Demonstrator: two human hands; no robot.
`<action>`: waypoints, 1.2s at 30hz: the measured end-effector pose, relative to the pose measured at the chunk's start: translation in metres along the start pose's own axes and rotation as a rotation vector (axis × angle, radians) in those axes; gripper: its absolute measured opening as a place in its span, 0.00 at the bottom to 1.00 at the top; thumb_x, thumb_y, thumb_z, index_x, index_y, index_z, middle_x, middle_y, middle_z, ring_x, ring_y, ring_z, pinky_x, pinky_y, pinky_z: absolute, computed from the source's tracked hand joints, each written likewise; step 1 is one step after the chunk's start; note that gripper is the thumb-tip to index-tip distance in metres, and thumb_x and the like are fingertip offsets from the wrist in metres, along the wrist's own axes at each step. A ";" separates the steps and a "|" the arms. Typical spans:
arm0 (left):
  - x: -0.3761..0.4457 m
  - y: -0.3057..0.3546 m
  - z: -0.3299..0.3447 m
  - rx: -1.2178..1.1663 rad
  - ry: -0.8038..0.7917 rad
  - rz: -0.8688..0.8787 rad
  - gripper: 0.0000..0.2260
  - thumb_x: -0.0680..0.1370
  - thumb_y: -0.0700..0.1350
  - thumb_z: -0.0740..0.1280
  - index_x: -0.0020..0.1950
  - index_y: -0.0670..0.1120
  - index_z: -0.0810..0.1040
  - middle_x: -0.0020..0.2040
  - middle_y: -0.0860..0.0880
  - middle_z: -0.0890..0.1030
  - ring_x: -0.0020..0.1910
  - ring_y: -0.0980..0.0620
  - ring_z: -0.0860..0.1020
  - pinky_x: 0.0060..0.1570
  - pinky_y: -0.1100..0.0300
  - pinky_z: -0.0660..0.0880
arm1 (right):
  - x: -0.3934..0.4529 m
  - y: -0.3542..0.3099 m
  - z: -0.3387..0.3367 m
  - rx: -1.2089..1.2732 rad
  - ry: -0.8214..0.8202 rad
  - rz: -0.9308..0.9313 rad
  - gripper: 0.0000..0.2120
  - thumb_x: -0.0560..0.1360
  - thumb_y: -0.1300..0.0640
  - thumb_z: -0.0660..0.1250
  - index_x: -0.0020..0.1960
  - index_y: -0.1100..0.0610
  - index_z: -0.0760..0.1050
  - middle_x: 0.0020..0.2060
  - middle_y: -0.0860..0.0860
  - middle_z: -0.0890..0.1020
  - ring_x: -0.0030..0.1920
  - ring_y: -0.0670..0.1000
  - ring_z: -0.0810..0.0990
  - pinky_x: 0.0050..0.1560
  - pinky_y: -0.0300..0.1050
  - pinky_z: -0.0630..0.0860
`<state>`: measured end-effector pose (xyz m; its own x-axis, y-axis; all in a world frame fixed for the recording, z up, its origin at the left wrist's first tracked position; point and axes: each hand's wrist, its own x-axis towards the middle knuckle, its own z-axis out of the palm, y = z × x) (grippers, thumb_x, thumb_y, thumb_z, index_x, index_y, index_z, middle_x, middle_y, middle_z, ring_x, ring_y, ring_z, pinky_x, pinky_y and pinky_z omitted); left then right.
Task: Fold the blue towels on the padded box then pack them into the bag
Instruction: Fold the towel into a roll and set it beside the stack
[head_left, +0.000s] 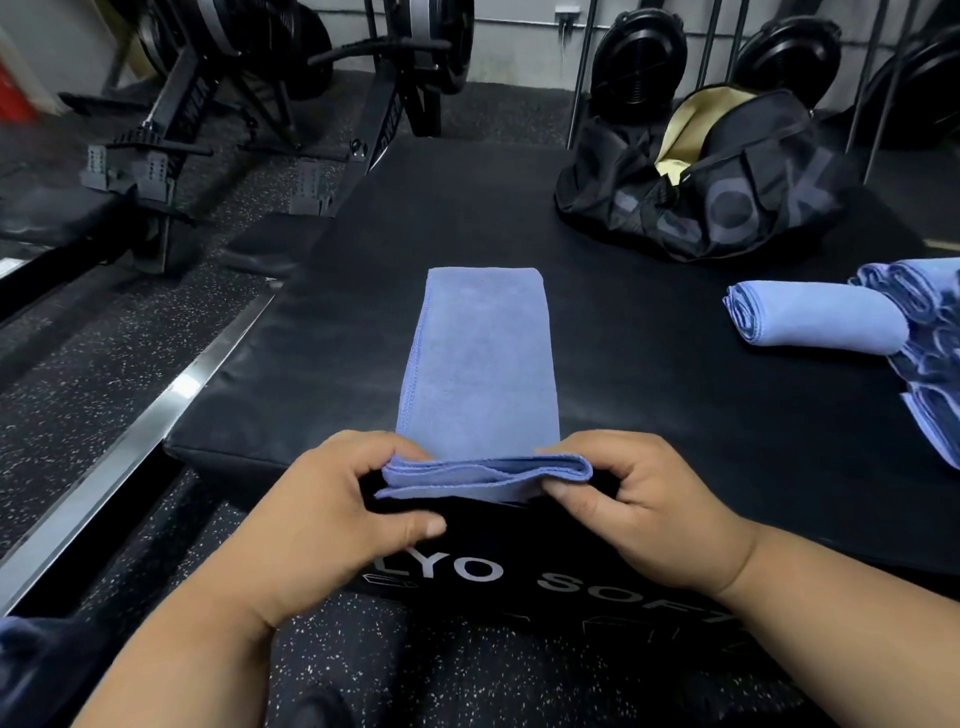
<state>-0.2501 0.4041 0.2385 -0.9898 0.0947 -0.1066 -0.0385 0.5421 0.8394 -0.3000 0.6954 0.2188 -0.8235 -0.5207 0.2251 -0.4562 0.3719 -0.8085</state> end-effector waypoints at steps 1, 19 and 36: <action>0.002 -0.003 0.000 -0.036 0.017 -0.005 0.12 0.71 0.48 0.83 0.51 0.55 0.87 0.47 0.51 0.85 0.48 0.52 0.84 0.53 0.43 0.82 | 0.000 0.000 -0.001 0.021 0.004 0.009 0.06 0.80 0.56 0.69 0.52 0.52 0.85 0.44 0.46 0.86 0.46 0.50 0.85 0.48 0.50 0.80; 0.019 0.004 0.016 -0.155 0.223 -0.155 0.22 0.77 0.65 0.65 0.49 0.46 0.82 0.47 0.43 0.85 0.42 0.52 0.78 0.53 0.40 0.79 | 0.011 -0.005 0.005 0.113 0.121 0.415 0.18 0.78 0.48 0.73 0.42 0.63 0.74 0.30 0.58 0.73 0.32 0.49 0.69 0.36 0.47 0.69; 0.025 0.009 0.034 0.019 0.492 -0.264 0.12 0.78 0.57 0.70 0.41 0.51 0.76 0.30 0.56 0.76 0.29 0.53 0.72 0.34 0.53 0.73 | 0.022 -0.008 0.019 -0.310 0.251 0.443 0.20 0.77 0.40 0.67 0.35 0.53 0.69 0.39 0.45 0.73 0.50 0.49 0.67 0.55 0.47 0.61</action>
<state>-0.2700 0.4394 0.2252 -0.8944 -0.4449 -0.0462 -0.2954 0.5102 0.8077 -0.3082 0.6669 0.2198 -0.9952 -0.0813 0.0546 -0.0969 0.7388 -0.6669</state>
